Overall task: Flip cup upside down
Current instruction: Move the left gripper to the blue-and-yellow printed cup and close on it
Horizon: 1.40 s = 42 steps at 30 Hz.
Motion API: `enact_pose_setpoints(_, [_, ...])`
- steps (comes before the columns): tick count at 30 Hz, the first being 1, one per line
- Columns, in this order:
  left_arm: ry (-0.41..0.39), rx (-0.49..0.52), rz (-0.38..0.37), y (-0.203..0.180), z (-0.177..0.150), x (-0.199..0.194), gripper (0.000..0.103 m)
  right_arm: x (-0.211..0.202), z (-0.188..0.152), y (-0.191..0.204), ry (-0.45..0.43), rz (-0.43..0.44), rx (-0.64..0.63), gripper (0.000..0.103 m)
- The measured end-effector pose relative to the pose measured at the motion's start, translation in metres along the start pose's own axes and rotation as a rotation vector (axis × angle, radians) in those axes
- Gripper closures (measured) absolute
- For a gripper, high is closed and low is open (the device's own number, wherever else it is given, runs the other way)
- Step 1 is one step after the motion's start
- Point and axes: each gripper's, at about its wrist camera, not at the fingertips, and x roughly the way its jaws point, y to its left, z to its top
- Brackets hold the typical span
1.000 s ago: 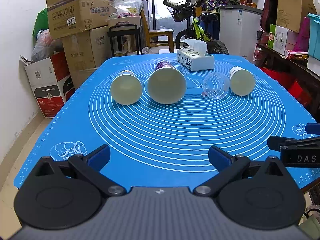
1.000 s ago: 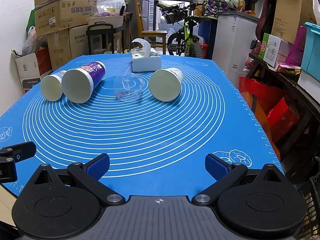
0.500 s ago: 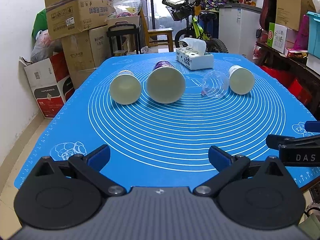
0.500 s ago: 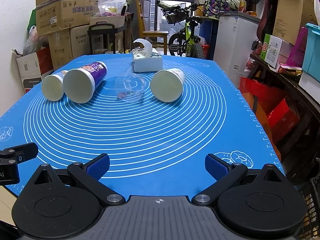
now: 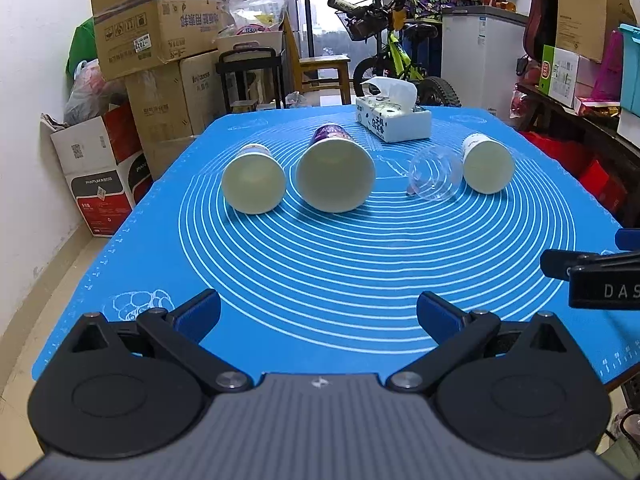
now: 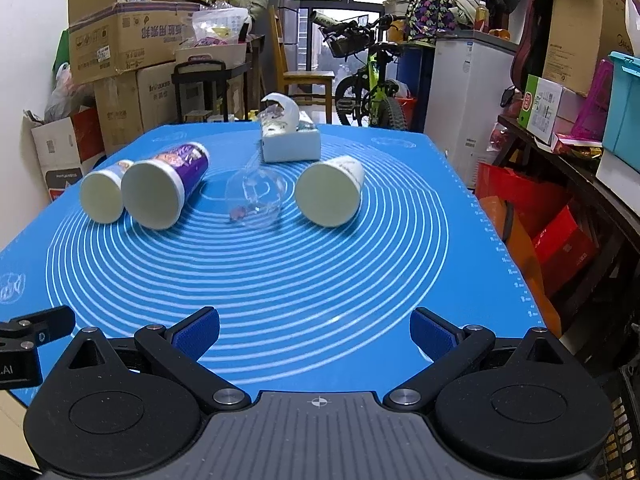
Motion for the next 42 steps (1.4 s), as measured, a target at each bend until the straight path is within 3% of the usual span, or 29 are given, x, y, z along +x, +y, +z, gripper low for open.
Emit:
enact_pose_setpoints(7, [-0.018, -0.004, 0.0, 0.006, 0.019, 0.002, 0.0, 0.005, 0.022, 0.004, -0.022, 0.017, -0.006, 0.002])
enact_pose_setpoints(12, [0.01, -0.061, -0.025, 0.027, 0.042, 0.024, 0.0, 0.011, 0.048, 0.008, -0.065, 0.024, -0.01, 0.002])
enact_pose_setpoints(18, [-0.018, -0.042, 0.062, 0.044, 0.064, 0.051, 0.0, 0.029, 0.077, 0.013, -0.092, 0.029, -0.007, 0.002])
enact_pose_setpoints(26, [-0.006, -0.045, 0.078, 0.06, 0.097, 0.096, 0.0, 0.058, 0.098, 0.014, -0.081, 0.046, 0.017, 0.002])
enact_pose_setpoints(34, [0.067, -0.12, 0.091, 0.074, 0.116, 0.14, 0.0, 0.071, 0.102, 0.014, -0.075, 0.05, 0.012, 0.002])
enact_pose_setpoints(40, [0.138, -0.131, 0.049, 0.078, 0.118, 0.163, 0.001, 0.076, 0.1, 0.015, -0.067, 0.047, 0.001, 0.002])
enact_pose_setpoints(41, [0.151, -0.137, 0.052, 0.079, 0.116, 0.166, 0.002, 0.076, 0.099, 0.015, -0.066, 0.046, 0.001, 0.002])
enact_pose_setpoints(42, [0.157, -0.145, 0.047, 0.081, 0.116, 0.168, 0.011, 0.076, 0.098, 0.014, -0.065, 0.046, 0.001, 0.002])
